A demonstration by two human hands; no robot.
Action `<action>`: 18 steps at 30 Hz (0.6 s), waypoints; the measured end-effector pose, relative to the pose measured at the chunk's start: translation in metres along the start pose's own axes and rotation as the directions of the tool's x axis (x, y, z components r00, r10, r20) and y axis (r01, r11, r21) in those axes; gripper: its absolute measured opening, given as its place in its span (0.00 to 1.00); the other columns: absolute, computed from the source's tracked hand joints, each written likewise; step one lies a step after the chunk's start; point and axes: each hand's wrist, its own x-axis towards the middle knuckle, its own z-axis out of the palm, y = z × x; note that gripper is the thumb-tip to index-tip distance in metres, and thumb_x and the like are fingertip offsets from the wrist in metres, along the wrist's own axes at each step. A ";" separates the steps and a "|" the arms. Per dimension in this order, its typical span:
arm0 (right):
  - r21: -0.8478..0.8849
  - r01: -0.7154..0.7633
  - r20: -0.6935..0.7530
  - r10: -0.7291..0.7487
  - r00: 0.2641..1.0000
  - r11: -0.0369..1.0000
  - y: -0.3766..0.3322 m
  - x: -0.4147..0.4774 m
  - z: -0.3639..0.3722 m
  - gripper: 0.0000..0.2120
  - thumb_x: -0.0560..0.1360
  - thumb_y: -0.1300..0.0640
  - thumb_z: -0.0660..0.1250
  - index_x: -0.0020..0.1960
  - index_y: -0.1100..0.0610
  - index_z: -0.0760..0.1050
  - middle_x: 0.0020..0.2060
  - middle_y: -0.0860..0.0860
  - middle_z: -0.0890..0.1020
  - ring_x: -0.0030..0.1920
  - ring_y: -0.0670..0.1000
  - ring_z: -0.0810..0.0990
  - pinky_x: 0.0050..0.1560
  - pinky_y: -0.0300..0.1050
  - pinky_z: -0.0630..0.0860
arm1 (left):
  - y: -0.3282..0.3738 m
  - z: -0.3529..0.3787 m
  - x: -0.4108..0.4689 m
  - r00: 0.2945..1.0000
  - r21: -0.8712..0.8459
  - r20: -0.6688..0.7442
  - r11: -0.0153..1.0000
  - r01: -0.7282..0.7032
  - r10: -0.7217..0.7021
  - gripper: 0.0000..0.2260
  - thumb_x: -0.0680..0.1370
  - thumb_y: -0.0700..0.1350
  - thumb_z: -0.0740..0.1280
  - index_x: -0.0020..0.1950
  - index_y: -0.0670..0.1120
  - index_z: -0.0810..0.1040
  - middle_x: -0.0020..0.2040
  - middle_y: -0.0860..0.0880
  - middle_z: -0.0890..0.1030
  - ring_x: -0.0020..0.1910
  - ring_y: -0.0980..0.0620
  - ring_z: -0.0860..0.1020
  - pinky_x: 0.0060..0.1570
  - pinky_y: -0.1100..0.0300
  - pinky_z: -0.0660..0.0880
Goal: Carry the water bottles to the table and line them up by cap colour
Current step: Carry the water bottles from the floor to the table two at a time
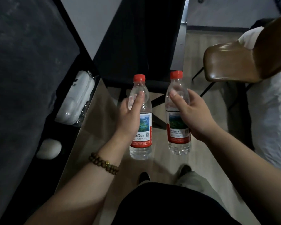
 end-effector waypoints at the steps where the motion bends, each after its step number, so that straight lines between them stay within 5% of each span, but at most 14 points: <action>1: 0.003 -0.004 0.006 0.004 1.000 1.000 0.000 0.016 -0.005 0.19 0.74 0.36 0.71 0.59 0.44 0.78 0.49 0.46 0.87 0.49 0.48 0.87 0.48 0.46 0.83 | 0.003 0.008 0.014 1.000 0.006 -0.003 1.000 0.000 0.000 0.28 0.68 0.74 0.69 0.60 0.58 0.78 0.52 0.53 0.86 0.49 0.54 0.86 0.50 0.51 0.81; 5: 0.003 -0.014 0.071 0.014 0.997 1.000 0.000 0.089 -0.030 0.17 0.76 0.39 0.71 0.59 0.47 0.79 0.49 0.47 0.87 0.49 0.49 0.87 0.45 0.42 0.83 | 0.009 0.043 0.069 0.998 0.021 -0.061 1.000 -0.006 0.007 0.28 0.70 0.74 0.68 0.60 0.56 0.79 0.50 0.54 0.87 0.47 0.54 0.86 0.48 0.53 0.81; 12: -0.064 -0.023 0.282 0.040 0.959 0.998 -0.014 0.224 -0.073 0.17 0.75 0.39 0.71 0.59 0.45 0.78 0.50 0.47 0.87 0.50 0.49 0.87 0.55 0.55 0.83 | 0.032 0.115 0.151 0.940 -0.021 -0.335 0.998 0.065 -0.069 0.29 0.67 0.75 0.66 0.56 0.56 0.82 0.48 0.52 0.87 0.46 0.54 0.86 0.47 0.51 0.81; 18: -0.173 0.036 0.446 0.045 0.894 0.984 -0.038 0.316 -0.075 0.18 0.72 0.33 0.69 0.57 0.40 0.78 0.49 0.43 0.85 0.48 0.43 0.86 0.50 0.48 0.81 | 0.055 0.143 0.197 0.879 -0.021 -0.473 0.998 0.053 -0.057 0.27 0.73 0.74 0.63 0.54 0.53 0.80 0.46 0.48 0.86 0.46 0.46 0.85 0.53 0.37 0.82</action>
